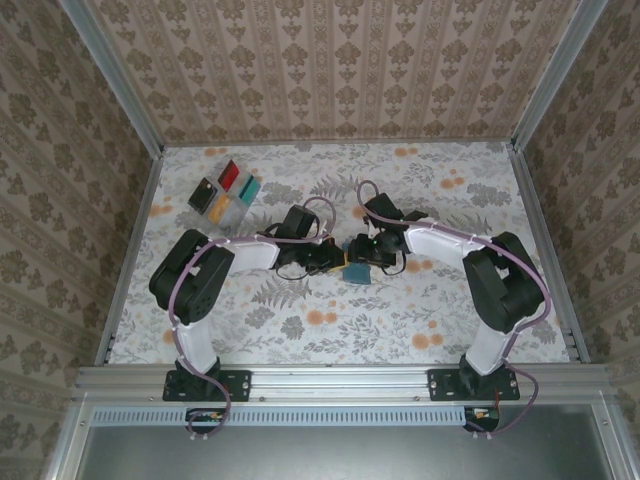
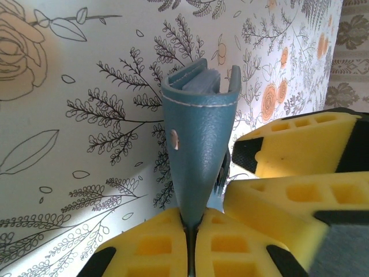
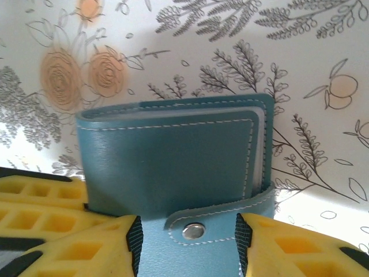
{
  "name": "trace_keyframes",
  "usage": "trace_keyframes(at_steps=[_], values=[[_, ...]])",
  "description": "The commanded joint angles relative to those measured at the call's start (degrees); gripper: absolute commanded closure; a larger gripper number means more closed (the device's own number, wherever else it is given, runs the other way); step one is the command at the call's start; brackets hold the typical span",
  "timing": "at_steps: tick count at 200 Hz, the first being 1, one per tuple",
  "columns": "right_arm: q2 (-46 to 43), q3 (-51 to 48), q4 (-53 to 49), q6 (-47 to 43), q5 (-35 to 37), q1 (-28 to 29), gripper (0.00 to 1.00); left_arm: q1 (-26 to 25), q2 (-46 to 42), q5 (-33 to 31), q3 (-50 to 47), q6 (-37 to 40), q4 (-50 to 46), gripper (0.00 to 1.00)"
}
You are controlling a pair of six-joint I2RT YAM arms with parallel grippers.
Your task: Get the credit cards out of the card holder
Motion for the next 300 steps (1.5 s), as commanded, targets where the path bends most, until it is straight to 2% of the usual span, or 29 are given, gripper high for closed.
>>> trace_keyframes(at_steps=[1,28,62,66,88,125,176,210,228,261,280,300], values=[[1.26,1.87,-2.86,-0.08,1.04,0.2,0.51,-0.28,-2.5,0.05,0.28,1.67,-0.7,0.97],[1.63,1.87,-3.9,-0.15,2.06,0.32,0.53,-0.15,-2.76,-0.09,-0.04,2.16,-0.52,0.98],[2.01,2.87,-7.79,0.14,9.72,1.7,0.58,0.58,-3.56,-0.47,-0.75,2.52,-0.96,1.0],[1.98,3.05,-8.45,0.3,10.73,1.84,0.59,0.65,-3.73,-2.43,-0.98,2.56,-1.23,1.0],[1.44,3.57,-10.86,1.53,15.71,2.69,0.65,0.9,-4.45,-4.25,-1.38,3.13,-3.02,1.0],[-0.28,3.1,-11.39,2.35,20.8,3.96,0.67,1.87,-4.99,-5.04,-2.77,2.39,-3.07,1.0],[1.0,4.56,-12.52,3.34,22.66,4.74,0.71,2.12,-4.94,-4.66,-2.17,2.99,-4.35,1.0],[0.96,4.56,-9.13,1.79,18.21,4.79,0.69,2.14,-4.49,-4.56,-0.51,4.16,-7.56,1.0],[1.74,5.06,-7.06,1.16,15.13,4.59,0.68,2.14,-4.13,-4.96,1.25,5.39,-11.03,0.87],[4.37,6.66,-6.38,0.84,13.87,4.46,0.7,2.14,-4.3,-4.97,4.38,7.66,-16.44,0.53],[5.33,7.19,-6.43,0.42,13.89,4.4,0.72,2.8,-5.78,-7.49,5.08,8.59,-18.74,0.39],[6.05,7.77,-6.43,-0.26,13.87,4.4,0.76,3.92,-7.4,-9.49,5.22,9.65,-20.89,0.3]])
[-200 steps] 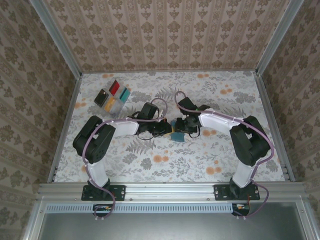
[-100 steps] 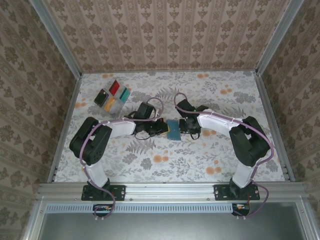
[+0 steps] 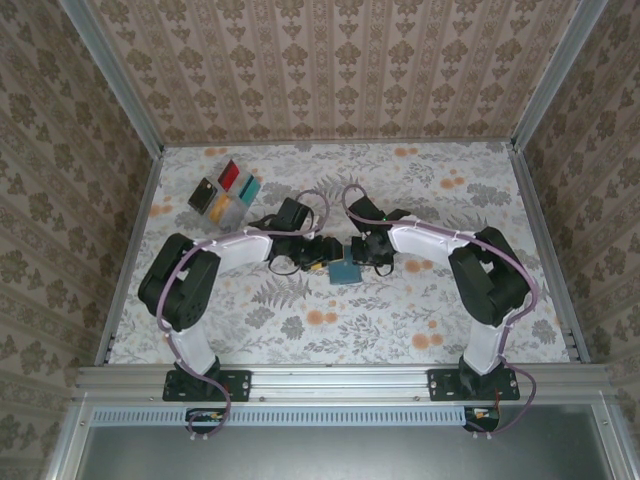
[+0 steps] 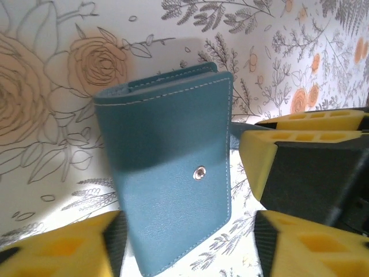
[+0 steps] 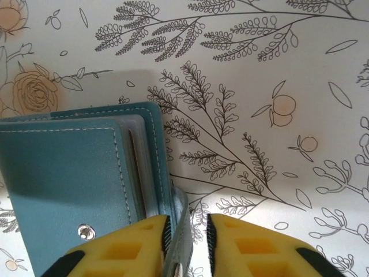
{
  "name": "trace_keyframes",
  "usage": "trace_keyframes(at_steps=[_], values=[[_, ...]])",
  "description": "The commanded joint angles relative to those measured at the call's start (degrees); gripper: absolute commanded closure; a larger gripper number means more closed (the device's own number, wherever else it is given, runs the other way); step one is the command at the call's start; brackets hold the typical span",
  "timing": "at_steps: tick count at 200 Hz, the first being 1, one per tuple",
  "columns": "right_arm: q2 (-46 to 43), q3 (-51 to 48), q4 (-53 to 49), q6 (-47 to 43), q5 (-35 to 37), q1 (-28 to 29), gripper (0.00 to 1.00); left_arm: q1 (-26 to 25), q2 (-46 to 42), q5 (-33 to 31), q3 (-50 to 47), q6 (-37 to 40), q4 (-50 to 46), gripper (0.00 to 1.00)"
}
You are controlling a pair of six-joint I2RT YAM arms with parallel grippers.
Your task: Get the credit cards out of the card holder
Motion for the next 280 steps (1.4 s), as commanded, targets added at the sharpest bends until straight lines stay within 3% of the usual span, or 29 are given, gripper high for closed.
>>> trace_keyframes(at_steps=[1,59,115,152,195,244,280], values=[[1.38,1.96,0.16,-1.42,-0.86,-0.19,0.76,1.63,-3.23,-3.43,1.57,2.5,-5.58,0.29],[-2.52,2.31,0.15,-5.63,0.68,0.23,0.95,6.54,-10.88,-12.97,1.62,6.71,-12.61,0.0],[-9.75,3.84,-1.36,-6.12,-1.53,4.29,0.95,13.08,-17.15,-14.96,-2.68,5.56,-11.09,0.0],[-7.65,6.66,-0.01,-3.68,-5.39,7.71,0.95,15.01,-20.54,-14.66,-4.9,5.63,-10.31,0.0],[-3.69,9.38,2.02,-1.44,-4.09,10.09,0.96,16.26,-23.43,-14.22,-8.77,5.62,-8.32,0.0],[-5.6,4.78,0.85,0.91,2.16,7.61,0.96,16.57,-21.41,-8.12,-10.1,5.55,-6.5,0.0],[-8.45,-0.89,1.72,2.36,4.09,4.64,0.96,14.85,-17.97,-1.36,-9.41,3.05,-3.84,0.09]])
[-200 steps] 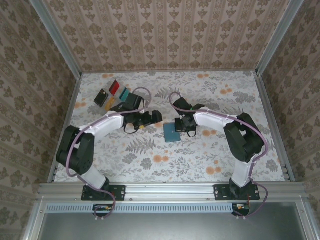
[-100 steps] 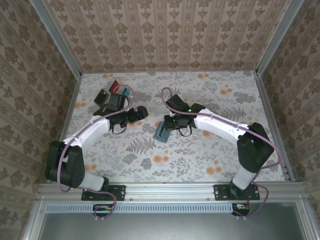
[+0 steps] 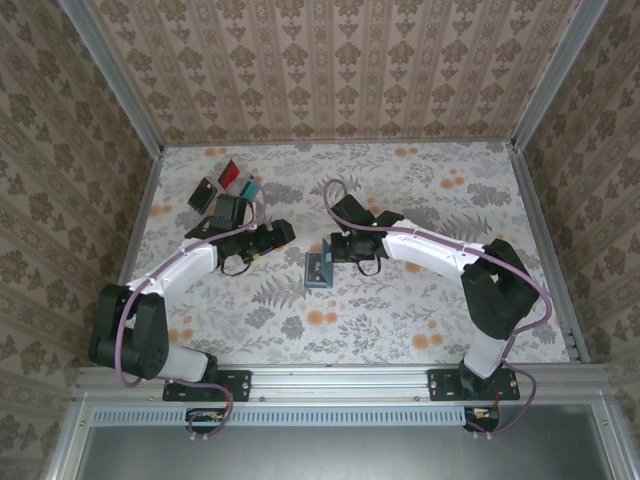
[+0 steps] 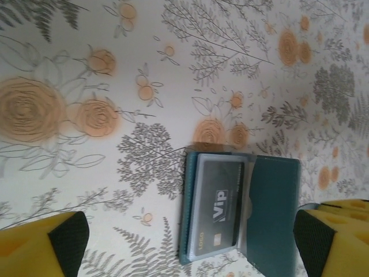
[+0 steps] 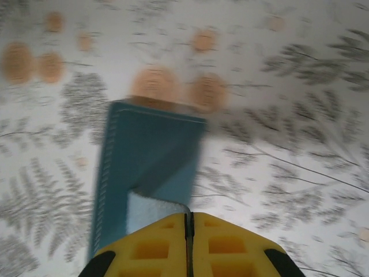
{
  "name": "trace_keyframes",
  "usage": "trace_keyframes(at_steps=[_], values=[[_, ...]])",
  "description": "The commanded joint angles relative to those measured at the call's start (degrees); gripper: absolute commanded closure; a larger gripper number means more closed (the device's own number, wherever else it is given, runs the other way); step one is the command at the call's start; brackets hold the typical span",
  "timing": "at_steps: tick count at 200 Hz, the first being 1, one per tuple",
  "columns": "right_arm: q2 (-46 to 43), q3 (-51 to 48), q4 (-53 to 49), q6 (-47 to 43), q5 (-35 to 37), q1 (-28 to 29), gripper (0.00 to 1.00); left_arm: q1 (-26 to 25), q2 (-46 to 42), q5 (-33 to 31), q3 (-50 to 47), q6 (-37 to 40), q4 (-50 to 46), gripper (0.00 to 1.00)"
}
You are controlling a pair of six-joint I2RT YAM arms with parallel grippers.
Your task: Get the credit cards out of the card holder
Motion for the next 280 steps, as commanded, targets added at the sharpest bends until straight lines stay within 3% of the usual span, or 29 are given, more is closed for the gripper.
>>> trace_keyframes(at_steps=[1,48,82,112,172,209,280], values=[[-3.2,-3.47,-0.61,1.88,3.64,-1.85,0.96,-1.39,2.35,6.15,0.31,-1.59,2.32,0.1],[-4.33,-7.98,1.65,1.21,1.96,-4.32,0.95,-8.67,8.78,5.78,5.56,-2.67,2.05,0.23],[-2.73,-8.73,1.16,3.01,-0.25,-6.0,0.9,-14.35,16.3,6.53,10.16,-7.87,4.59,0.44],[-3.49,-9.39,1.99,3.13,-1.09,-7.24,0.81,-17.92,20.74,6.25,14.45,-8.57,4.61,0.56],[-9.16,-9.52,1.35,2.14,-1.83,-9.03,0.7,-20.37,29.18,7.36,22.91,-5.39,0.02,0.75],[-11.74,-11.99,3.76,2.21,-3.84,-9.14,0.73,-20.33,32.41,5.71,23.65,-3.52,-1.44,0.84],[-9.75,-12.87,7.86,3.85,-10.35,-9.01,0.75,-20.92,33.15,4.73,25.36,0.4,-5.06,0.91]])
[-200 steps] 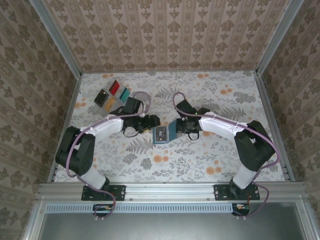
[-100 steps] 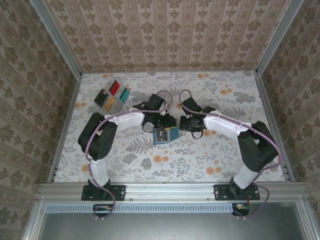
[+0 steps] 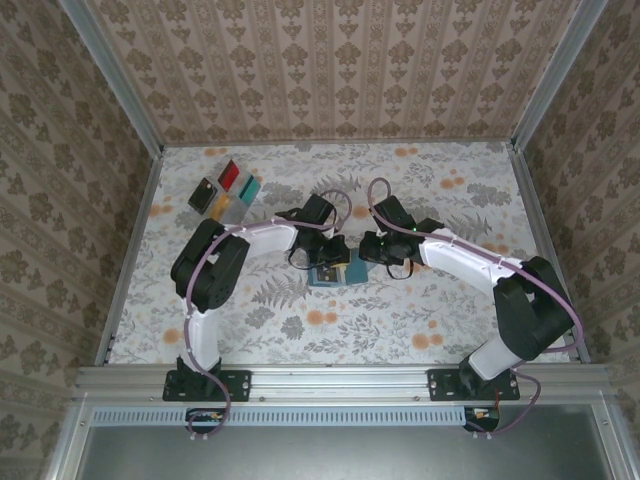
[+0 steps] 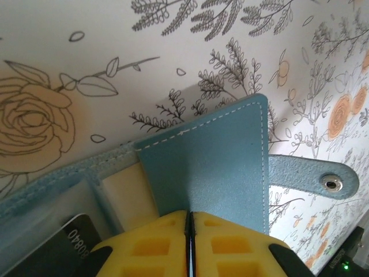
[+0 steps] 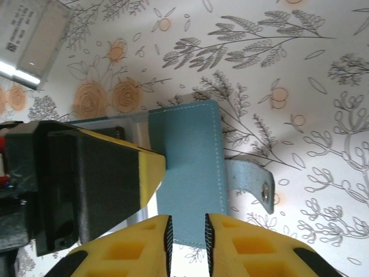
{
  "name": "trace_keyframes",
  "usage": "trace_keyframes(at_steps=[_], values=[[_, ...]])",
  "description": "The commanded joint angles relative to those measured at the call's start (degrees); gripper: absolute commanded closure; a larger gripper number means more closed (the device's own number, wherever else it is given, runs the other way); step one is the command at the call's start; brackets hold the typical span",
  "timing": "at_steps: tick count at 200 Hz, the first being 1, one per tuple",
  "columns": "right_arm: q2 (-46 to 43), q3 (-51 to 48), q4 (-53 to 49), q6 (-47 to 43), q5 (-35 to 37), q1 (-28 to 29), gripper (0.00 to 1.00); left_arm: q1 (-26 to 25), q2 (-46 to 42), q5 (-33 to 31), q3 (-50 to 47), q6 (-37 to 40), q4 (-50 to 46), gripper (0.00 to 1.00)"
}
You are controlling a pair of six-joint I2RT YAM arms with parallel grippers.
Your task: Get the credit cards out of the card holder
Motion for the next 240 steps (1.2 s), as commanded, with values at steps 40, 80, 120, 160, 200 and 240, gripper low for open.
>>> trace_keyframes(at_steps=[40,80,120,160,200,240], values=[[1.61,0.63,4.29,2.02,-6.34,0.09,0.76,0.96,-6.7,-2.08,1.89,3.47,-5.78,0.86],[5.12,2.94,6.78,2.19,-12.54,1.32,0.76,5.05,-12.48,-5.64,-3.57,2.3,-6.62,0.79],[9.32,7.66,4.56,2.28,-11.37,4.25,0.76,7.75,-15.98,-7.65,-9.32,0.86,-6.65,0.77],[14.2,9.76,4.58,3.29,-12.14,4.92,0.76,7.95,-16.59,-9.76,-12.59,-1.36,-5.26,0.81],[16.34,8.91,6.85,5.21,-14.12,4.48,0.78,7.52,-15.38,-8.51,-13.85,-2.94,-1.9,0.85],[16.44,7.97,6.64,4.64,-13.26,3.51,0.78,7.33,-15.5,-7.93,-14.62,-3.09,-0.06,0.88]])
